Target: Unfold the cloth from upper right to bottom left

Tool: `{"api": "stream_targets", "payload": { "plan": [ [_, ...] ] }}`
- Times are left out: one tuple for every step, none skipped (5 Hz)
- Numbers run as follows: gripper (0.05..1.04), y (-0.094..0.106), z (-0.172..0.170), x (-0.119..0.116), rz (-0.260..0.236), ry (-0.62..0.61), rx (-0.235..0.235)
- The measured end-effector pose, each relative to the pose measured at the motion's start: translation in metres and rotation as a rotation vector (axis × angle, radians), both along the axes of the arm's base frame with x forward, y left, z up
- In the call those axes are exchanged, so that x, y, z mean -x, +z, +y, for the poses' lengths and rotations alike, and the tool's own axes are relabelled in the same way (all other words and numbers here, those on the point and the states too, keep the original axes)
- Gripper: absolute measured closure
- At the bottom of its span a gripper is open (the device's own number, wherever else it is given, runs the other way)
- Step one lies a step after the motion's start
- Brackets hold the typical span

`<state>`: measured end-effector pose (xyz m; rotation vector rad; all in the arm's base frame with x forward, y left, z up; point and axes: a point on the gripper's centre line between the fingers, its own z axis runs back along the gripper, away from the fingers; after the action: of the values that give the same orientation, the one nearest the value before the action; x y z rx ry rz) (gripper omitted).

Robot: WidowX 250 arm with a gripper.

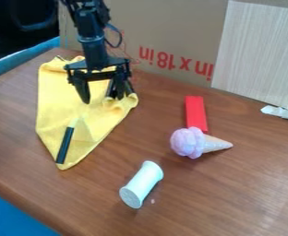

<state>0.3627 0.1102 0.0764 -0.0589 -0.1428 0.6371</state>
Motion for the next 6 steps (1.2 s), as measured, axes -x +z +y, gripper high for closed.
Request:
{"api": "stream_targets", "payload": {
  "plan": [
    [0.083,0.003,0.000,-0.004,-0.013,0.019,-0.004],
    [0.114,0.008,0.003,-0.011,-0.046,0.034,-0.024],
    [0.413,0.002,0.005,-0.019,-0.050,0.051,-0.038],
    [0.685,0.001,-0.015,-0.027,-0.060,0.048,-0.053],
    [0.907,-0.001,-0.005,-0.025,-0.066,0.017,-0.059],
    [1.014,-0.003,-0.001,-0.022,-0.061,0.028,-0.045]
  ]
}}
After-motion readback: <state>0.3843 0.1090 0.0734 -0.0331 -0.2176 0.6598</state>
